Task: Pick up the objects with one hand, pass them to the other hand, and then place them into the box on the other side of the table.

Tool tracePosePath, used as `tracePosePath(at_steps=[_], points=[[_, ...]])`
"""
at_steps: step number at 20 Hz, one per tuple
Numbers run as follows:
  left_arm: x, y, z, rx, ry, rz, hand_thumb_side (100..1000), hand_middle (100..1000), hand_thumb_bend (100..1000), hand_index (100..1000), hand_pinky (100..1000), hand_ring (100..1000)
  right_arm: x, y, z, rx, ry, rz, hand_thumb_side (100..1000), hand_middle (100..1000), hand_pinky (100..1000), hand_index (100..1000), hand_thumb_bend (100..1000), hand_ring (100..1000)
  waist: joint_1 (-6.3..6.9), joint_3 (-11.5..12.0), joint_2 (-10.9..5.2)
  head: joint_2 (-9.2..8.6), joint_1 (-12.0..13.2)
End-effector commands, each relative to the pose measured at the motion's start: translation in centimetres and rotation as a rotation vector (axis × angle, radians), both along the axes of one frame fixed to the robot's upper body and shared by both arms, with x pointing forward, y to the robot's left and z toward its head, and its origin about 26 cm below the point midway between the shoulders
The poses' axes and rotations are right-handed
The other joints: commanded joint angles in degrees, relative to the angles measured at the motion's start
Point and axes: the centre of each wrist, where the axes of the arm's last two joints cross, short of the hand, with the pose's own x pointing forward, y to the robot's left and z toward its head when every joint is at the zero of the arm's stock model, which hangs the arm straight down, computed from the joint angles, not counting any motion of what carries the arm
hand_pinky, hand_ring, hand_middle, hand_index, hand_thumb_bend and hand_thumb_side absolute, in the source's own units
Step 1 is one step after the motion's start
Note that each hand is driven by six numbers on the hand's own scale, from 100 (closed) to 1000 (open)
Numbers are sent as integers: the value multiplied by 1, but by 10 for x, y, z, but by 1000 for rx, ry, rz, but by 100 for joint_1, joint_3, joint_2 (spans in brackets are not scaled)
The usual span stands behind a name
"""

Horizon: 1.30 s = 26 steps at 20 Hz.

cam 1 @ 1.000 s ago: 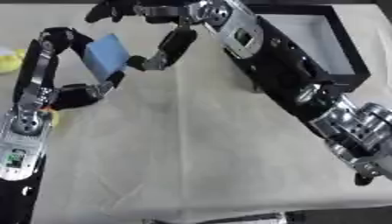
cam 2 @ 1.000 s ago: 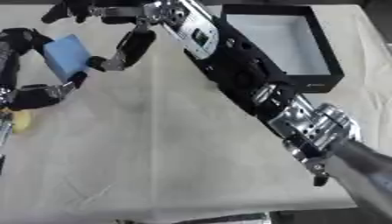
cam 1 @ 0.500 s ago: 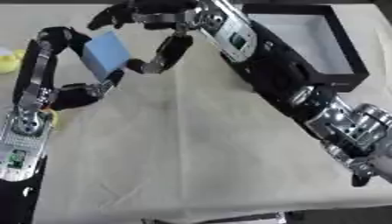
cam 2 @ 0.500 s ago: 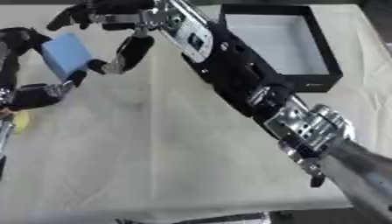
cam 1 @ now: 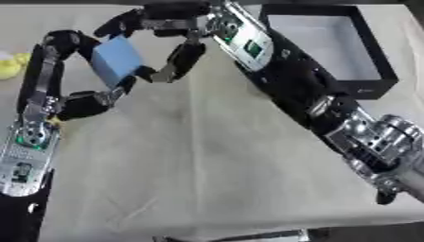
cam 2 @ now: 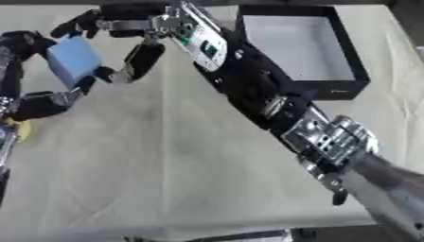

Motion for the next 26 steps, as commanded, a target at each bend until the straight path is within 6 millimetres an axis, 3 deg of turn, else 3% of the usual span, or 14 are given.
tracePosePath(at_steps=[1,4,6,11,15,20,26], points=[[-1,-6,11,-12,-32,-14,100,332,100,415,635,363,-3,-2,14,-277,-155,239,177,597,859,941,100,1000,17,3,-132,35,-25],[-1,-6,10,-13,-28,-12,100,348,100,433,639,375,-3,-4,14,-231,-122,226,107,487,834,797,100,1000,17,4,-135,34,-30],[-1,-6,9,-17,-19,-8,100,364,100,451,648,391,-2,-5,15,-177,-95,213,100,460,810,770,100,979,17,6,-138,38,-40],[-1,-6,9,-26,-12,-4,100,407,100,498,688,437,-2,-5,14,-72,-21,179,316,369,787,630,100,927,18,13,-140,53,-65],[-1,-7,9,-48,-8,-8,100,443,214,539,695,460,-3,-3,13,-28,34,148,355,298,774,561,100,901,16,16,-140,56,-93],[-1,-8,7,-62,2,-20,107,510,413,654,730,518,-5,-2,15,8,70,122,394,270,764,536,100,880,17,20,-143,70,-112],[0,-6,6,-24,9,-17,279,623,604,815,768,601,-5,-5,18,47,64,97,415,247,760,515,100,864,22,18,-146,73,-135]])
